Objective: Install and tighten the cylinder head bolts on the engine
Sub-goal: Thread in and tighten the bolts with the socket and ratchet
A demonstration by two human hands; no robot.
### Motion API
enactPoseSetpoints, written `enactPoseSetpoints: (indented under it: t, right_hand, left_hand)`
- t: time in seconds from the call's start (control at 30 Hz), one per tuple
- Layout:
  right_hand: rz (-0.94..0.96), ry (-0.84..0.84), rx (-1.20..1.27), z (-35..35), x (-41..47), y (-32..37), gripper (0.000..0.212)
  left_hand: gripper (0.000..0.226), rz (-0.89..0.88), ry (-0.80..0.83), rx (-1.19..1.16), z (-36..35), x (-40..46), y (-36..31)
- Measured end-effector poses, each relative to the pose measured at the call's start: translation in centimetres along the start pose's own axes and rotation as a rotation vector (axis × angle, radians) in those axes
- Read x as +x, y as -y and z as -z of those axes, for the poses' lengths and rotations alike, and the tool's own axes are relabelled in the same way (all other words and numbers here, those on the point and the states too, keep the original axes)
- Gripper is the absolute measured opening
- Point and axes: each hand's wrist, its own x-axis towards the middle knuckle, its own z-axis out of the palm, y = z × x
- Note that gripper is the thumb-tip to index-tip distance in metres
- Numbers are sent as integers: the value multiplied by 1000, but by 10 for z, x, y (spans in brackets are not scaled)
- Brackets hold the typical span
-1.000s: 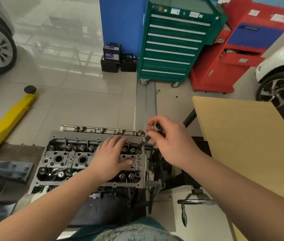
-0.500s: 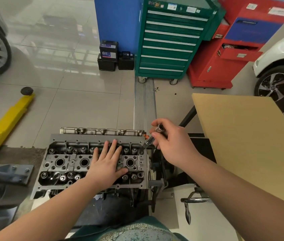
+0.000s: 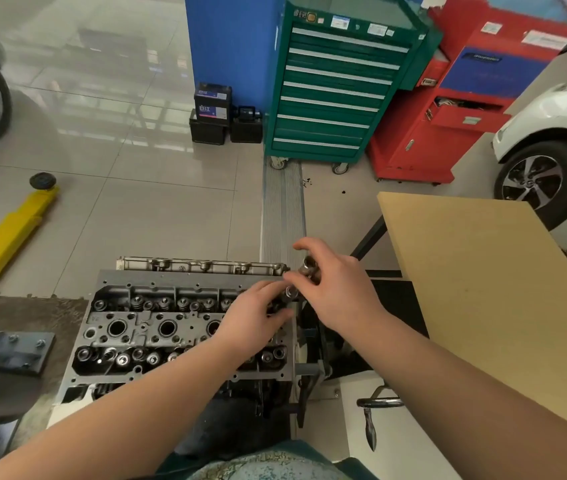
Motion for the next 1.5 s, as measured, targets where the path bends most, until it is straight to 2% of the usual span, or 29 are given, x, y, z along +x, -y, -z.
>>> enactPoseSetpoints:
  t: [0.1,0.23,0.3,0.37,0.47,0.53,0.63,0.73,0.8,0.9,1.0,1.13,1.27,1.37,1.43,1.5]
  right_hand:
    - [34,55,-33,2,-8,3,49]
    - [62,146,-12,16,-19,3,53]
    - [31,118,-63,20,-20,4,41]
    - [-52,64,-176,21,-17,10,28]
    - [-110,42,-348,23,-12,22,44]
    - [-62,102,-224,27,-13,27,49]
    - [48,227,-146,34,-14,30,38]
    - [-45,160,-237,33,-9,32,24]
    - [-107,110,-371,31,-3,36,37]
    - [0,130,-411,33,0,44,47]
    - [111,201,-362,38,2,44,35]
    - [25,130,-406,37,10,43,15]
    - [-2,122,-430,35,14,46,27]
    - [54,201,-403,42,8,46,27]
    - [72,253,-439,44,6,43,22]
    - [18,221,-463,42,7,43,18]
  left_hand:
    - [33,25,2,-98,-2,12,0]
    - [41,-25,129,-134,8,20,8]
    - [45,-47,180,-131,15,23,4]
    - [41,-95,160,-166,20,23,-6]
    - [28,-181,68,-231,25,25,-20]
    - [31,-167,84,-240,31,29,-26]
    - [27,-174,229,-224,39,36,-24]
    - [28,-214,258,-219,48,41,-27]
    - [34,-224,194,-252,53,44,-31]
    - [22,-217,207,-261,63,51,-36]
    - [22,-234,297,-221,74,59,-34]
    - [34,-212,368,-242,75,60,-37]
    - [16,-261,234,-187,62,60,-40]
    - [15,-255,296,-205,65,62,-38]
    - [23,-247,351,-246,68,62,-36]
    - [31,-244,369,-278,67,60,-36]
